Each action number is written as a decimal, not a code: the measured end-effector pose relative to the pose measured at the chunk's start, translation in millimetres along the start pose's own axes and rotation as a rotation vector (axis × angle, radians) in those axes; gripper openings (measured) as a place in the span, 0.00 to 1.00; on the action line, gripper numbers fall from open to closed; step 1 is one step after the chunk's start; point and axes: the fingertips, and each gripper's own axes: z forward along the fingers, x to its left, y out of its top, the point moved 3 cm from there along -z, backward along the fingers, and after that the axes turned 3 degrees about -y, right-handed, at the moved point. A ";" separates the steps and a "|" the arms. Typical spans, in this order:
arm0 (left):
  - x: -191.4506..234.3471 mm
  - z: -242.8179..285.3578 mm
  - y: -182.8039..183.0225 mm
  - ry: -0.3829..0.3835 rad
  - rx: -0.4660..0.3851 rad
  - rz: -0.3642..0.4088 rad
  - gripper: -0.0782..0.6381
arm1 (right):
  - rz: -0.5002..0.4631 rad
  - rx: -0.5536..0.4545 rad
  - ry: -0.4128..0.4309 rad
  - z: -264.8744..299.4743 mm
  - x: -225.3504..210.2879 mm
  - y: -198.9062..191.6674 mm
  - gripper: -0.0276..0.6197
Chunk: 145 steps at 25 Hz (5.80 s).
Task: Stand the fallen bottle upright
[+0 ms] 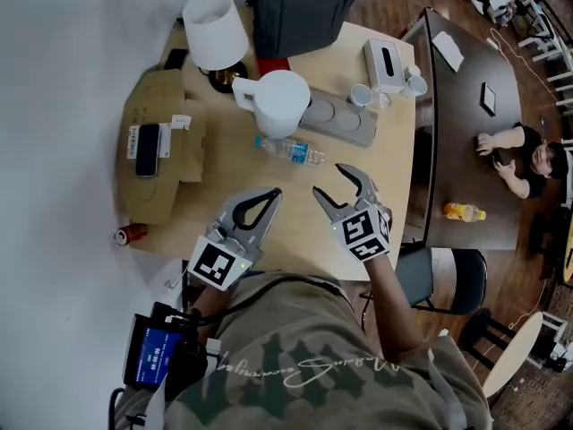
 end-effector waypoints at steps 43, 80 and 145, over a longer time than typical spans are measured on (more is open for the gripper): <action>71.1 -35.5 -15.7 0.148 -0.035 -0.117 0.11 | -0.516 0.653 0.373 272.3 33.7 -126.3 0.54; -2.2 -48.2 7.6 0.157 0.027 -0.035 0.11 | 0.155 -0.444 0.161 148.6 72.9 -110.5 0.53; 23.0 -98.7 5.7 0.050 -0.144 -0.042 0.11 | 0.290 -0.688 -0.311 -76.2 44.3 49.6 0.05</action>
